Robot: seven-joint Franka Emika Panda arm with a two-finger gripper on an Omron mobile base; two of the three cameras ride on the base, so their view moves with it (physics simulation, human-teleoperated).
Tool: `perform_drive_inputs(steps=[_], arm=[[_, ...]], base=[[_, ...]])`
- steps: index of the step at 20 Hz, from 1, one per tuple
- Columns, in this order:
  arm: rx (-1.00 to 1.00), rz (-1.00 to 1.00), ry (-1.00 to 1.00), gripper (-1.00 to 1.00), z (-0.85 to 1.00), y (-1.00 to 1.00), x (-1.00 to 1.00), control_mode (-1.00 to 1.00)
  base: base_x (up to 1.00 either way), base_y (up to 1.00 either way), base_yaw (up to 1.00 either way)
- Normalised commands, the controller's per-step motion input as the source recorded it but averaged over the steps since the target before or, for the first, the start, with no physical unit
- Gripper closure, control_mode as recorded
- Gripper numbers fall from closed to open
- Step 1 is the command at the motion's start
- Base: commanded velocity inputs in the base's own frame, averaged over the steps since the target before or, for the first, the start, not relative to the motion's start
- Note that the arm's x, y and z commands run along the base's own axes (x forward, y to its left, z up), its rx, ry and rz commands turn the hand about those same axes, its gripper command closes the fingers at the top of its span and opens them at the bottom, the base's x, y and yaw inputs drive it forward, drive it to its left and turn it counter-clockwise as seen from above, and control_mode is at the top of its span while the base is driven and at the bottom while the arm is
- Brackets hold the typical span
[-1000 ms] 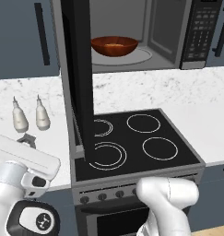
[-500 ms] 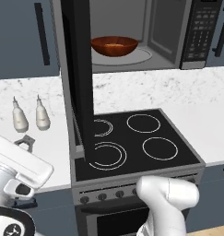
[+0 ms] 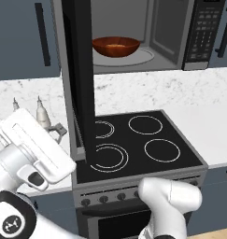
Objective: Open the microwave, place the bowl with waffle inside the microwave, then close the microwave door and turn it on.
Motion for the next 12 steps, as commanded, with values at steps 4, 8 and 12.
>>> perform_drive_inputs(steps=[4,8,12], arm=[[0.0,-0.21,-0.01,1.0,0.12,-1.0,-0.44,-1.0],[0.0,-0.16,0.0,1.0,0.19,-1.0,-0.25,-1.0],[0.0,-0.11,0.02,1.0,0.25,-1.0,0.0,-1.0]], base=[[0.0,0.0,0.0],[0.0,0.0,0.0],[0.0,0.0,0.0]])
